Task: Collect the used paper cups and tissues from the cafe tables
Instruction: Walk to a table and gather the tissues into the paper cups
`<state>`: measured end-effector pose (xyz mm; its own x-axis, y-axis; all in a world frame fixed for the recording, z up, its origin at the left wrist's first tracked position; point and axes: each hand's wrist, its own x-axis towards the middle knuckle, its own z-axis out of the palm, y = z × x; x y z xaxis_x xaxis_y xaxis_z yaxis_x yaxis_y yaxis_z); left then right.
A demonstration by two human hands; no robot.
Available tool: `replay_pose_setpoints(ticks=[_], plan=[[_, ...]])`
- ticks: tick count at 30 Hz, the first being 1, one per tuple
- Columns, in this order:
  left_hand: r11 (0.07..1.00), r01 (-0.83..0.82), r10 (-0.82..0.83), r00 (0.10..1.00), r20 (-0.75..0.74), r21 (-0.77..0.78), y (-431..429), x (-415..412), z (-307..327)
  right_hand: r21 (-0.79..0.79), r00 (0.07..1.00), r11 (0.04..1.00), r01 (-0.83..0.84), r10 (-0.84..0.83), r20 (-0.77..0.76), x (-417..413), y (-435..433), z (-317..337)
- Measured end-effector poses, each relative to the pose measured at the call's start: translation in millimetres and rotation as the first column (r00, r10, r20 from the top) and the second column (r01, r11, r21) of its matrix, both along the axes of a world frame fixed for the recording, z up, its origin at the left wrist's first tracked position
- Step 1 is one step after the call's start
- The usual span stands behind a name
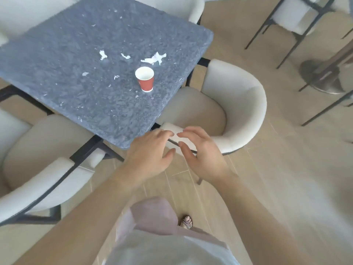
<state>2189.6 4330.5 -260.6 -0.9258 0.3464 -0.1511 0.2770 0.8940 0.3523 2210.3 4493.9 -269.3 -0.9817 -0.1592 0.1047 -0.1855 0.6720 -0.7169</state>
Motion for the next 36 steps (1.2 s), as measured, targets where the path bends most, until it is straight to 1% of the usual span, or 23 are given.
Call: replay_pose_setpoints(ticks=[5,9,13,17,22,23,26,28,31,36], plan=[[0.989,-0.144,0.144,0.989,0.022,-0.016,-20.0,-33.0,-2.7,-0.005,0.987,0.987,-0.158,0.158,-0.006,-53.9,-20.1,-8.0],[0.978,-0.209,0.209,0.978,0.002,0.001,-37.7,-78.3,-12.6,-0.014,0.984,0.984,-0.180,0.180,-0.009,-111.6,-37.5,-14.8],[0.978,-0.210,0.210,0.978,0.009,0.014,-56.0,-138.9,-20.5,-0.016,0.978,0.978,-0.207,0.207,-0.019,-176.1,-57.8,-21.3],[0.979,-0.200,0.199,0.980,-0.013,-0.028,-82.7,-195.4,-19.3,-0.025,0.968,0.968,-0.251,0.251,0.000,-236.7,-84.6,-26.0],[0.979,-0.200,0.200,0.980,0.014,-0.040,-108.3,-240.8,-20.4,-0.025,0.965,0.965,-0.260,0.261,0.025,-283.7,-108.3,-34.6],[0.979,-0.201,0.202,0.979,0.022,-0.042,-112.2,-246.9,-21.4,0.010,0.968,0.968,-0.251,0.251,0.024,-290.2,-110.9,-37.4],[0.978,-0.202,0.204,0.978,0.038,-0.053,-121.7,-261.1,-24.6,0.227,0.990,0.964,-0.139,0.144,-0.006,-308.8,-114.3,-49.7],[0.974,-0.220,0.221,0.975,0.035,-0.047,-126.0,-268.0,-27.5,0.307,0.995,0.947,-0.096,0.091,0.029,-320.9,-116.5,-58.3],[0.970,-0.238,0.240,0.970,0.042,-0.053,-128.8,-275.8,-33.6,0.377,0.989,0.916,-0.139,0.107,0.105,-336.0,-119.4,-72.4],[0.960,-0.262,0.271,0.959,0.084,-0.098,-126.7,-284.9,-48.1,0.458,0.979,0.865,-0.204,0.165,0.124,-349.2,-116.5,-92.3]])
